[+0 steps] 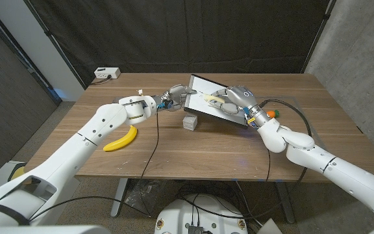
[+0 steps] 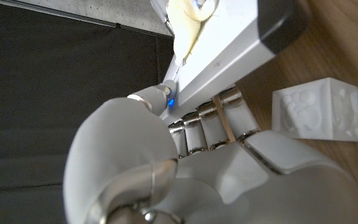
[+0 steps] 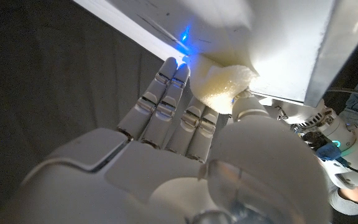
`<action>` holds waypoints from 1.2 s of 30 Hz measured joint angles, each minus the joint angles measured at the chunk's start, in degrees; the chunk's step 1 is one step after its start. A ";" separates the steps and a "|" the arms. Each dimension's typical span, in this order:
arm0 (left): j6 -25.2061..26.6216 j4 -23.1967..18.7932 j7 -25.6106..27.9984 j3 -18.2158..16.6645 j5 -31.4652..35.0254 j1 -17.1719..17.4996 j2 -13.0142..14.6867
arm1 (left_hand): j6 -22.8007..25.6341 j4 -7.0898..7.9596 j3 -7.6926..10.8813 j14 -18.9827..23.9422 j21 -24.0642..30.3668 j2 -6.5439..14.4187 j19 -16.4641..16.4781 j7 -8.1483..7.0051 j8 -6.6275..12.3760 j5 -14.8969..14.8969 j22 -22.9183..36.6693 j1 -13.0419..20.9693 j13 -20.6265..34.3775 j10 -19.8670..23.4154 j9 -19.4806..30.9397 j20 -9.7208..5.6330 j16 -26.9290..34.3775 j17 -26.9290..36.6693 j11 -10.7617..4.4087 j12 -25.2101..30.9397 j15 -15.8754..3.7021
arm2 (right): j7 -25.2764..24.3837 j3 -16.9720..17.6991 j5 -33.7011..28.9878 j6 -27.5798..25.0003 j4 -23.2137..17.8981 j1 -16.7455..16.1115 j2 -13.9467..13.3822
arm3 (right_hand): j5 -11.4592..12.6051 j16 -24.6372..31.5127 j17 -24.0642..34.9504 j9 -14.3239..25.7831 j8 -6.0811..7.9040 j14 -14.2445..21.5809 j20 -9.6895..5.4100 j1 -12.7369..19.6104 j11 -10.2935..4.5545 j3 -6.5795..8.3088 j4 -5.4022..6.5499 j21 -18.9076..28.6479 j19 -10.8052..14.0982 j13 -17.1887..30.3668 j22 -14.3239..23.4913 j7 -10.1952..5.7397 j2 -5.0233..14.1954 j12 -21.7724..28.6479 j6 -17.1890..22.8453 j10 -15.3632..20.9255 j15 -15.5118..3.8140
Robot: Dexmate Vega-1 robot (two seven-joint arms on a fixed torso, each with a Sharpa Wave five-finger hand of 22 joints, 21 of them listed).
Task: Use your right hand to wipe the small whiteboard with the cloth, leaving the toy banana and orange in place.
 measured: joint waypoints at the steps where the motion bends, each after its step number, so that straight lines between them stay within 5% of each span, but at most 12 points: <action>1: 0.00 0.00 -0.02 0.01 -0.01 0.00 -0.01 | 0.00 0.00 0.00 0.00 0.00 0.00 0.00 0.00 0.00 0.15 0.00 0.00 0.00 0.00 0.00 0.00 0.00 0.00 0.00 0.00 0.00 | -0.02 -0.03 -0.07 0.05 0.00 0.05 0.05 | 0.00 0.00 0.00 0.00 0.00 0.00 -0.09 0.07 0.00 0.00 0.00 0.00 -0.08 0.00 0.00 -0.01 0.06 0.00 0.01 0.00 0.00; 23: 0.99 0.55 -0.73 0.34 -0.39 -0.67 -0.02 | -0.01 0.02 -0.02 0.00 -0.02 0.06 -0.01 0.01 0.01 0.16 -0.03 -0.08 -0.19 -0.23 -0.05 0.01 -0.21 0.26 -0.23 0.03 0.00 | 1.40 -1.24 -1.39 -3.50 5.42 4.14 2.75 | -0.05 0.00 0.00 -0.03 -0.11 0.00 0.22 0.15 -0.06 0.00 0.00 0.11 -0.40 0.01 0.00 -0.04 0.13 -0.22 0.00 0.05 0.00; 36: 0.33 0.63 -0.58 -0.07 0.03 -0.77 0.01 | -0.01 0.02 -0.02 0.00 -0.02 -0.15 -0.01 0.01 0.00 -0.04 -0.03 -0.45 -0.13 -0.23 -0.01 0.01 -0.01 0.22 -0.23 0.02 0.00 | 1.84 -0.03 0.96 -6.57 3.45 1.16 -0.49 | -0.05 0.00 0.01 -0.01 -0.12 0.00 0.22 0.15 -0.05 0.00 0.00 0.29 -0.40 0.01 0.00 -0.04 0.11 -0.23 0.00 0.03 0.00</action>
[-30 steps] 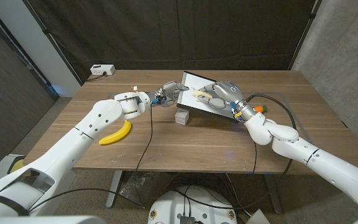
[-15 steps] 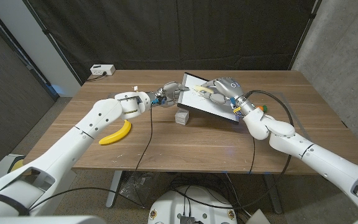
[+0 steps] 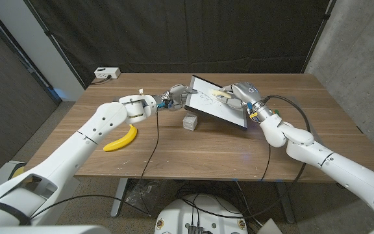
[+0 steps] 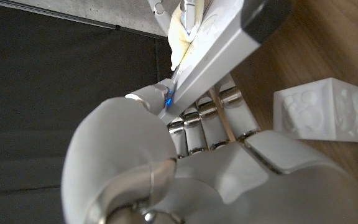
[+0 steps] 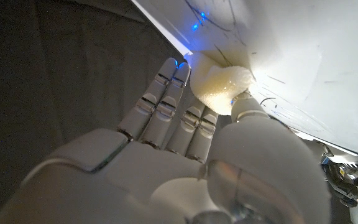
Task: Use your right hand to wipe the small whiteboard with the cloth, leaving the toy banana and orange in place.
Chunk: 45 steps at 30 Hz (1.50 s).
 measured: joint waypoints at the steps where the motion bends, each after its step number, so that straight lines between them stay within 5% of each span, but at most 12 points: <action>1: -0.07 0.00 0.02 -0.05 0.03 0.00 -0.01 | 0.00 0.00 0.00 0.00 0.00 0.00 0.00 0.00 0.00 0.00 -0.01 0.00 0.00 0.00 0.00 0.00 0.00 -0.01 0.00 0.00 0.00 | 0.00 0.07 0.00 0.00 -0.14 -0.17 -0.16 | 0.00 0.00 0.00 0.00 -0.01 0.07 0.00 0.00 0.00 0.00 0.00 0.00 0.00 0.00 0.00 0.00 0.00 0.00 0.00 0.00 0.07; 16: -0.98 0.19 0.29 -0.29 0.47 0.21 -0.33 | 0.01 -0.26 0.25 0.00 0.00 0.07 -0.20 0.00 0.00 0.22 0.02 -0.07 0.14 0.02 0.04 0.20 -0.13 -0.01 0.02 -0.02 0.00 | -0.90 1.86 1.20 -0.13 -4.05 -4.46 -2.95 | 0.06 0.00 0.00 0.04 -0.05 0.11 0.00 0.01 0.02 0.00 0.00 0.00 0.00 -0.01 0.00 0.00 -0.02 0.00 0.00 -0.01 0.11; 45: -0.68 -0.51 0.83 -0.04 0.14 0.65 -0.44 | 0.02 0.22 0.73 0.00 0.00 0.21 -0.30 -0.01 -0.11 0.16 -0.01 -0.21 -0.06 0.05 0.03 0.30 -0.01 -0.02 0.04 -0.18 0.00 | -4.36 0.20 -1.41 5.18 -0.63 -0.99 1.70 | 0.05 0.00 0.00 0.00 -0.54 0.40 0.00 -0.33 0.03 0.00 0.00 0.00 0.01 -0.02 0.00 -0.15 0.00 0.06 0.15 -0.03 -0.19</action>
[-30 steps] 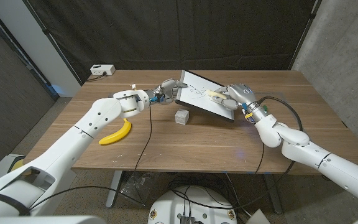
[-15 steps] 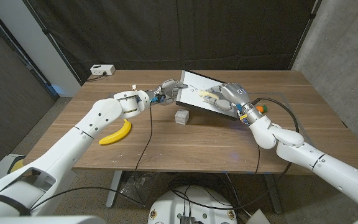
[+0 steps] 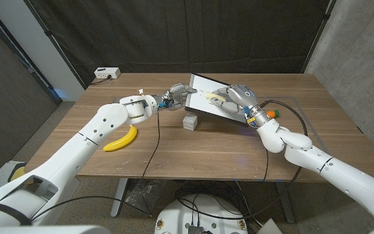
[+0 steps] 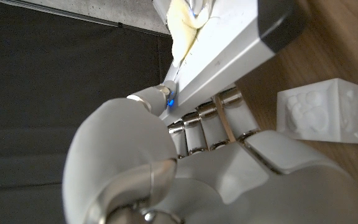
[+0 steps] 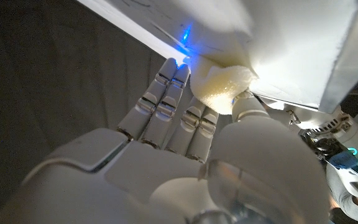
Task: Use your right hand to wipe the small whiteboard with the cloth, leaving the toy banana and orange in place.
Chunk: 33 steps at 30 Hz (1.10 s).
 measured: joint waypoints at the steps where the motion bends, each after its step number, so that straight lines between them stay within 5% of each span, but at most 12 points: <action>1: 0.02 -0.16 0.03 -0.01 -0.01 0.06 0.05 | 0.00 0.00 0.00 0.00 0.00 0.00 0.00 0.00 0.00 0.00 0.00 0.00 0.00 0.00 0.00 0.00 0.00 0.00 0.00 0.03 0.00 | 0.70 -0.06 -0.18 -1.22 0.27 0.14 0.00 | 0.00 0.00 0.00 -0.01 0.00 0.00 -0.16 0.00 0.00 0.00 0.00 0.00 -0.16 0.00 0.00 0.00 0.00 0.00 0.00 0.00 0.00; 14: 0.10 -1.17 0.97 -0.77 -1.40 0.66 0.50 | 0.00 -0.01 0.00 0.00 -0.02 -0.32 -0.11 0.00 0.12 0.05 0.06 -0.32 0.05 0.00 -0.08 0.10 -0.08 0.01 0.00 0.18 0.00 | 2.49 0.49 0.51 -4.69 -1.23 -0.75 -1.18 | -0.01 0.00 0.00 0.00 0.18 0.20 0.02 0.10 0.00 0.00 0.00 0.00 -0.43 0.06 0.00 0.24 0.10 0.00 0.24 0.00 0.21; 33: 0.39 -4.18 -1.23 -3.40 -2.70 2.75 5.49 | 0.00 -0.18 0.17 0.00 -0.07 -0.22 -0.11 0.00 0.11 0.04 0.05 -0.40 0.07 -0.23 -0.03 0.11 0.01 0.04 -0.23 0.16 0.00 | 3.31 0.82 -0.64 -11.09 -6.02 -3.15 -1.02 | -0.05 0.00 0.00 0.04 0.16 0.20 -0.09 0.21 0.01 0.00 0.00 0.00 -1.56 0.05 -0.14 0.19 0.16 -0.01 0.29 0.00 0.20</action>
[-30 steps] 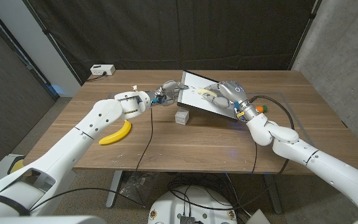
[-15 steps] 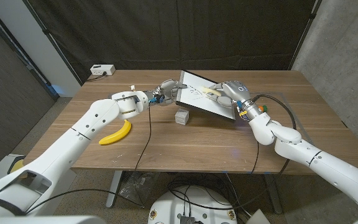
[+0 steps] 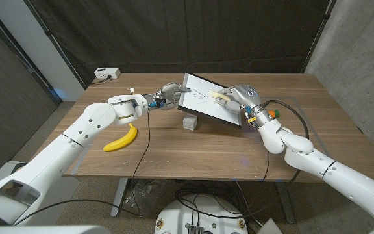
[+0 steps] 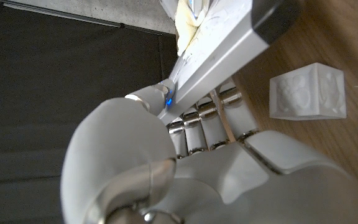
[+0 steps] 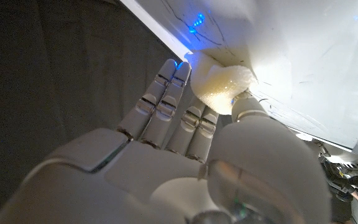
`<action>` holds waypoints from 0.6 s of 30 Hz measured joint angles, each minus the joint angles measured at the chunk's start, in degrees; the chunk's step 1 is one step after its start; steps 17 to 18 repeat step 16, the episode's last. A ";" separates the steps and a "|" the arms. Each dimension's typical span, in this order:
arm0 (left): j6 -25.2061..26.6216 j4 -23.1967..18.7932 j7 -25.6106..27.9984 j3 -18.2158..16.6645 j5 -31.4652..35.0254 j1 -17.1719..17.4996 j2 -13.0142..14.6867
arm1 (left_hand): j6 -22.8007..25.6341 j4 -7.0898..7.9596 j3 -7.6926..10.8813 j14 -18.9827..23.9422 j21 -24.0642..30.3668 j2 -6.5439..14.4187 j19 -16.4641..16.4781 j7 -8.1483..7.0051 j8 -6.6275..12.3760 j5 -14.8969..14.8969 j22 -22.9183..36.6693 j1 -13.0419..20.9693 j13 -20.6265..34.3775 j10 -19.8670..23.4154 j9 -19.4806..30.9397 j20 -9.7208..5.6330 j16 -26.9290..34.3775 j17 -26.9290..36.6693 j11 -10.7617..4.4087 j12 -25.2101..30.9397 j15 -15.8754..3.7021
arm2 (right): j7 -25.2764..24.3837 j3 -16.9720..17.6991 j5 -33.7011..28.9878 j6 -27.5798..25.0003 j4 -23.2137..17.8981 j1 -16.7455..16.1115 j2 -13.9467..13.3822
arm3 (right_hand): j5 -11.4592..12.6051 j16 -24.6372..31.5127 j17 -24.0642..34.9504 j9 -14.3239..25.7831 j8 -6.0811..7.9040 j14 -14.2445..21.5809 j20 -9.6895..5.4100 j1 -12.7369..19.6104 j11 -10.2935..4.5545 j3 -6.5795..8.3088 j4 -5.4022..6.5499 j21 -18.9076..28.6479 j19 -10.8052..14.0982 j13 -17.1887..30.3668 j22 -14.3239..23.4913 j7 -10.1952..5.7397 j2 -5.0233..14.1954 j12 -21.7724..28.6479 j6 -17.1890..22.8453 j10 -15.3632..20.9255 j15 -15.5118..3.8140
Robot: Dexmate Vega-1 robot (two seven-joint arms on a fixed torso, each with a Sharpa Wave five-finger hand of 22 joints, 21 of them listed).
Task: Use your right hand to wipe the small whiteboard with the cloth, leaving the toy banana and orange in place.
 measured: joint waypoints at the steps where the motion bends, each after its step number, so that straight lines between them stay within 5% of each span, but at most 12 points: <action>1: 0.00 0.00 -0.09 0.00 0.00 0.00 0.00 | 0.00 0.00 0.00 0.00 0.00 0.00 0.00 0.00 0.00 0.00 0.00 0.00 0.00 0.00 0.00 0.00 0.00 0.00 0.00 0.00 0.00 | 0.00 -0.02 0.00 0.00 -0.02 0.00 0.04 | 0.00 0.00 0.00 0.00 0.00 0.00 0.00 0.00 0.00 0.00 0.00 0.00 0.00 0.00 0.00 0.00 0.00 0.00 0.00 0.00 0.00; 18: -0.24 1.07 -2.85 0.18 0.22 -0.42 0.84 | 0.00 0.01 -0.01 0.00 0.00 0.22 -0.21 0.00 -0.11 -0.04 -0.01 -0.22 -0.01 0.00 -0.03 -0.21 0.01 0.00 0.00 -0.17 0.00 | -1.21 -0.35 -0.57 -1.42 -0.24 0.18 0.77 | -0.02 0.00 0.00 -0.02 -0.16 0.24 0.30 -0.01 0.00 0.00 0.00 0.00 -0.30 -0.01 0.01 0.17 -0.03 0.00 0.22 0.00 -0.24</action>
